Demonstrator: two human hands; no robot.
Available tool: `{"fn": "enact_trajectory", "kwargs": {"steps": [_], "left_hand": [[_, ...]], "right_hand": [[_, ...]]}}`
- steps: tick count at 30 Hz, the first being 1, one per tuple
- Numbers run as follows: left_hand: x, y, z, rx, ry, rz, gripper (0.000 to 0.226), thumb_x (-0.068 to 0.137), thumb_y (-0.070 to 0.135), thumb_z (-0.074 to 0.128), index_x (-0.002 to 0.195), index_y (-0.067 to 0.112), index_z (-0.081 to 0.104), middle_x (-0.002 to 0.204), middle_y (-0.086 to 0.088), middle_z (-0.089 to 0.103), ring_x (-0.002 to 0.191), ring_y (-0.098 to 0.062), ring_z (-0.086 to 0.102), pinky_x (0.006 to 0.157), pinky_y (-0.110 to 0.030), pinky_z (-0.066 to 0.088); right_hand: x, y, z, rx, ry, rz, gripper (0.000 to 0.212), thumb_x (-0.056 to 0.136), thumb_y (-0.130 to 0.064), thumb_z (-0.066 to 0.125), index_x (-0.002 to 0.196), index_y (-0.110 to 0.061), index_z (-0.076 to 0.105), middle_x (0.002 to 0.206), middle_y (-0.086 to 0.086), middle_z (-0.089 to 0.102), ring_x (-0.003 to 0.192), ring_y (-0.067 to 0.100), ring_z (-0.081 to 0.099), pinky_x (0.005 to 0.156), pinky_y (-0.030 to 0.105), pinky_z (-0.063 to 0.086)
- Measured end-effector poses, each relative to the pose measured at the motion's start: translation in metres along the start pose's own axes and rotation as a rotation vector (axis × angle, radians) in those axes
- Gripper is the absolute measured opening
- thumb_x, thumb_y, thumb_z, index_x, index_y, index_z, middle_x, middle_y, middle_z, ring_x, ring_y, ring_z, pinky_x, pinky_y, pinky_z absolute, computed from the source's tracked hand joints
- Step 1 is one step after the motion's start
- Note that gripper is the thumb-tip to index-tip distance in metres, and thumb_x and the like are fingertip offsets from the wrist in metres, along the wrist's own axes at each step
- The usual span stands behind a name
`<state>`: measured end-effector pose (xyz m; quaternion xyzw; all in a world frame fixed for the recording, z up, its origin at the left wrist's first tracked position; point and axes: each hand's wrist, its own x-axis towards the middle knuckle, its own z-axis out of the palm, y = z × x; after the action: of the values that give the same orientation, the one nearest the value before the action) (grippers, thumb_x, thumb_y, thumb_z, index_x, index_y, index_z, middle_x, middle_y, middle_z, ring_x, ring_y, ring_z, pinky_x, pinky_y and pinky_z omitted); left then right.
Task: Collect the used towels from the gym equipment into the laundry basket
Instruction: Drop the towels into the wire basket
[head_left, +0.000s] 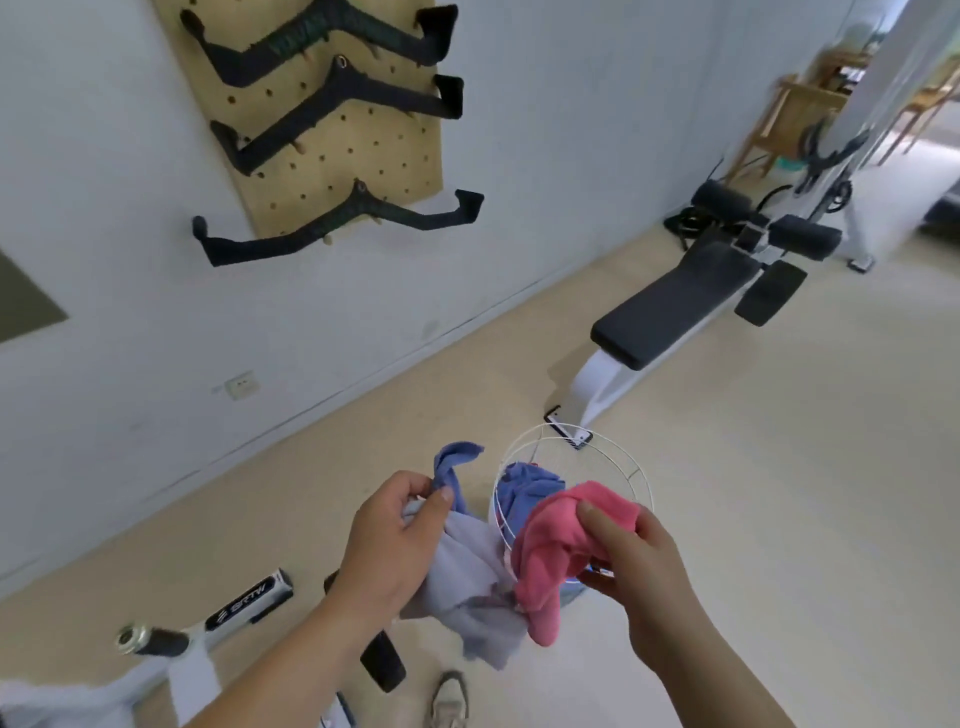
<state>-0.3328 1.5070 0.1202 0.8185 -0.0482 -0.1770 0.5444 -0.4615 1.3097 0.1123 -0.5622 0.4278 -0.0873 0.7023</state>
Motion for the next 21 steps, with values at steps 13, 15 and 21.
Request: {"fn": "enact_trajectory", "kwargs": {"steps": [13,15,21], "left_hand": [[0.119,0.069,0.158,-0.068,-0.258,-0.041,0.010,0.093,0.027,0.069,0.086,0.020,0.068,0.072,0.011,0.069,0.062,0.001,0.060,0.061,-0.013,0.047],[0.135,0.086,0.177,-0.056,-0.264,-0.054,0.010,0.093,0.030,0.067,0.087,0.022,0.067,0.073,0.010,0.070,0.061,0.002,0.061,0.060,-0.014,0.049],[0.169,0.117,0.234,-0.076,-0.160,-0.100,0.011,0.092,0.032,0.068,0.089,0.021,0.068,0.082,-0.004,0.073,0.069,-0.012,0.064,0.068,-0.029,0.051]], "right_hand": [[0.134,-0.055,-0.071,0.062,0.235,0.062,0.021,0.096,-0.019,0.071,0.115,-0.013,0.065,0.114,0.014,0.074,0.104,0.031,0.074,0.080,0.045,0.061],[0.151,-0.067,-0.081,0.063,0.224,0.059,0.018,0.096,-0.017,0.070,0.113,-0.012,0.065,0.112,0.014,0.074,0.101,0.029,0.074,0.076,0.042,0.060],[0.211,-0.088,-0.120,0.012,0.106,0.095,0.020,0.093,-0.013,0.072,0.112,-0.011,0.065,0.113,0.015,0.073,0.097,0.027,0.071,0.075,0.040,0.058]]}}
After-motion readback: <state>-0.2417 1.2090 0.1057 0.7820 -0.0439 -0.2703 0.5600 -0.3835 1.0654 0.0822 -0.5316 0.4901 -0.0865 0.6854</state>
